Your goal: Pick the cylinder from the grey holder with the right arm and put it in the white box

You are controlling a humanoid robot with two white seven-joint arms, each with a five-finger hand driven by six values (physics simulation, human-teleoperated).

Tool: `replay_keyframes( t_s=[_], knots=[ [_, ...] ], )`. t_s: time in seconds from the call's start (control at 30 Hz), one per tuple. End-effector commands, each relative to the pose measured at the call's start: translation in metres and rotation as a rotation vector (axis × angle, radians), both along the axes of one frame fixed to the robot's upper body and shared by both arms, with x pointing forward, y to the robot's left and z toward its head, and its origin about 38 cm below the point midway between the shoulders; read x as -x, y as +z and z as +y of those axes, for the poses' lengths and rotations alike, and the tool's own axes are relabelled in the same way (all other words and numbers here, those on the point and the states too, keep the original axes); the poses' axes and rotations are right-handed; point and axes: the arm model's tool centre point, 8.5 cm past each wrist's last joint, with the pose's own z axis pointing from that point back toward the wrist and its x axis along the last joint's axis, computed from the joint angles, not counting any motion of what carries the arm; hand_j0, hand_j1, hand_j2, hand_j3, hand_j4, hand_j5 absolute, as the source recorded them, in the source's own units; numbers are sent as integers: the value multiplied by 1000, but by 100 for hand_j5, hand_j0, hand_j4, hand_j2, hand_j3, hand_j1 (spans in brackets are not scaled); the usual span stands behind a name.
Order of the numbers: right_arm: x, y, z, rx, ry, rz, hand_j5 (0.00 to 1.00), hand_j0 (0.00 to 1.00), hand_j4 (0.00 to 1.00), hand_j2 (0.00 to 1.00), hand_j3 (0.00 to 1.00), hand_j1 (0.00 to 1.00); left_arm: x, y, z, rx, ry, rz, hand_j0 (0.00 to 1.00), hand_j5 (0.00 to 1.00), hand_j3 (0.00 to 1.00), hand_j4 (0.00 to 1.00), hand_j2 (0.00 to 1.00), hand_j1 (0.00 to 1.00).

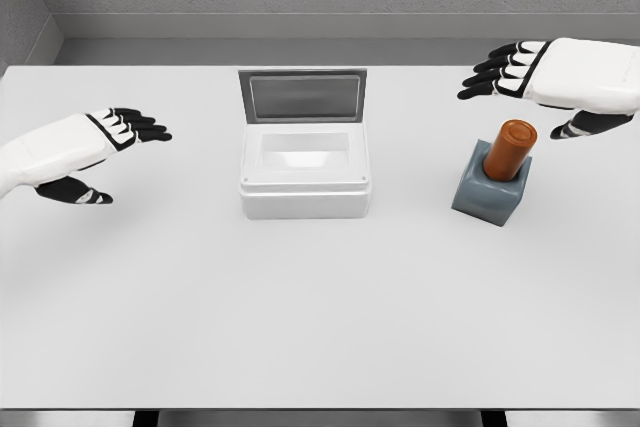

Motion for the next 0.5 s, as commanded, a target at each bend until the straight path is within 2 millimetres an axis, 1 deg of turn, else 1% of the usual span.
replay_keyframes(
  t_s=[0.0, 0.13, 0.2, 0.23, 0.27, 0.4, 0.47],
  knots=[
    [0, 1, -1, -4, -3, 1, 100, 100, 100, 100, 100, 100, 0, 1, 0, 6, 2, 0, 100, 100, 100, 100, 100, 100],
    [0, 2, -5, 2, -13, 0, 100, 100, 100, 100, 100, 100, 0, 0, 0, 6, 2, 3, 100, 100, 100, 100, 100, 100],
    [4, 13, -27, 40, -70, -13, 100, 100, 100, 100, 100, 100, 0, 0, 1, 6, 3, 2, 100, 100, 100, 100, 100, 100],
    [4, 14, -28, 43, -70, -13, 100, 100, 100, 100, 100, 100, 0, 0, 0, 6, 2, 3, 100, 100, 100, 100, 100, 100],
    [7, 16, -33, 60, -84, -16, 100, 100, 100, 100, 100, 100, 0, 0, 1, 6, 3, 3, 100, 100, 100, 100, 100, 100],
    [6, 10, -26, 61, -65, -4, 100, 100, 100, 100, 100, 100, 1, -1, 0, 6, 2, 5, 100, 100, 100, 100, 100, 100],
    [2, -7, -18, 100, -48, 16, 100, 100, 100, 100, 100, 100, 0, 0, 1, 6, 3, 3, 100, 100, 100, 100, 100, 100]
  ],
)
